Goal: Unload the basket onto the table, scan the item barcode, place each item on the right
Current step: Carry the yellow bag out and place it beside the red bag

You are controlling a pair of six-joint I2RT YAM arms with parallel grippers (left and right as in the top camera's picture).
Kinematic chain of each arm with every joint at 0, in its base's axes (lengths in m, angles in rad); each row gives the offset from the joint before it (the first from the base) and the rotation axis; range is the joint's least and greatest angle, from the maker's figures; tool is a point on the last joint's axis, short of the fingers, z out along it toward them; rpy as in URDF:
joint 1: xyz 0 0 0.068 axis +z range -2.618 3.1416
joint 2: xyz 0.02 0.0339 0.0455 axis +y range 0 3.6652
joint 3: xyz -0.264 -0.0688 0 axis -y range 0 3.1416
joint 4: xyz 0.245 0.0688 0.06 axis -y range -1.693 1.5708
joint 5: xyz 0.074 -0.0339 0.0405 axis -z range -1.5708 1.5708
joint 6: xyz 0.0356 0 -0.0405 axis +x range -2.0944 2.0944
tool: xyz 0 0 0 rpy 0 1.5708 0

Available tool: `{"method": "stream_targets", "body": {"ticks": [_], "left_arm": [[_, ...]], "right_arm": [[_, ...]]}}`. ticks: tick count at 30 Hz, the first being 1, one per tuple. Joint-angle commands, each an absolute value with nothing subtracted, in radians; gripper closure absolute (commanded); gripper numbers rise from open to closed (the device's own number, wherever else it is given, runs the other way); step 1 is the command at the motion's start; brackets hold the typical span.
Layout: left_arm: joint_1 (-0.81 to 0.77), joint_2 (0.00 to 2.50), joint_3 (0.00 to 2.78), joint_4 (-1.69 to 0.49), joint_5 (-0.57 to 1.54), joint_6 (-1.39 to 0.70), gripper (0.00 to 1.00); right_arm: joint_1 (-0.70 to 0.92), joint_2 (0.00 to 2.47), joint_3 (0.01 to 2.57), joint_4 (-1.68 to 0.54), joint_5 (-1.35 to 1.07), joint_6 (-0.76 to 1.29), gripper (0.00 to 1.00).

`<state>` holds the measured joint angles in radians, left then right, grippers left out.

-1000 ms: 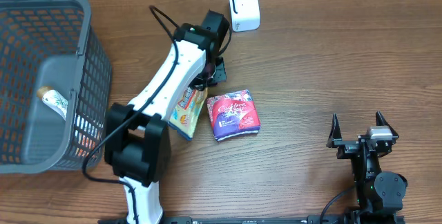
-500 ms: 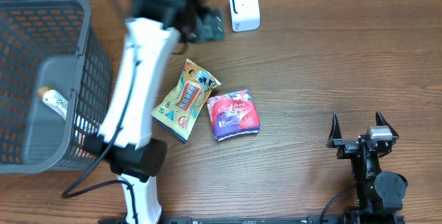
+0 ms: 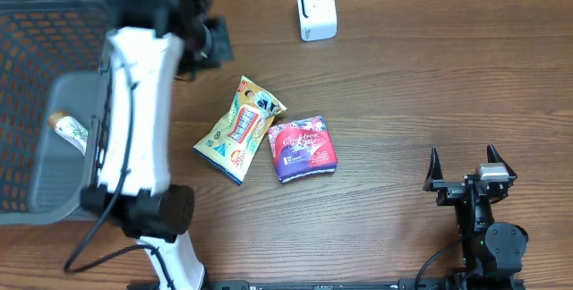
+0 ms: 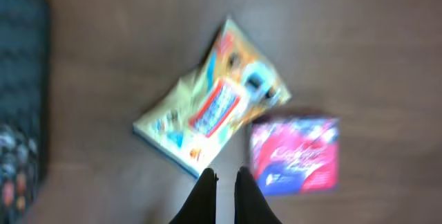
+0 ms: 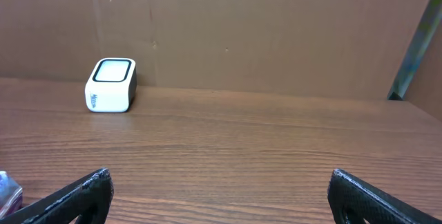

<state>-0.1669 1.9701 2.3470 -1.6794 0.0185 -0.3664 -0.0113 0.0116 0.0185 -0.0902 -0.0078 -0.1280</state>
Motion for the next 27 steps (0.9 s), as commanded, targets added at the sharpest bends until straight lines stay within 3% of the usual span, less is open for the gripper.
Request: {"method": "stream_targets", "body": {"ticks": [1, 13, 27], "left_arm": [[-0.202, 2.001, 2.104, -1.637, 0.004, -0.407, 0.96], [-0.202, 2.003, 1.633, -1.198, -0.133, -0.46, 0.96], [-0.249, 2.002, 1.381, -0.748, 0.289, -0.712, 0.96]], "right_arm": [[-0.007, 0.003, 0.008, -0.084, -0.001, -0.128, 0.0], [-0.007, 0.003, 0.008, -0.084, -0.001, -0.128, 0.0], [-0.007, 0.003, 0.008, -0.084, -0.001, -0.128, 0.0]]}}
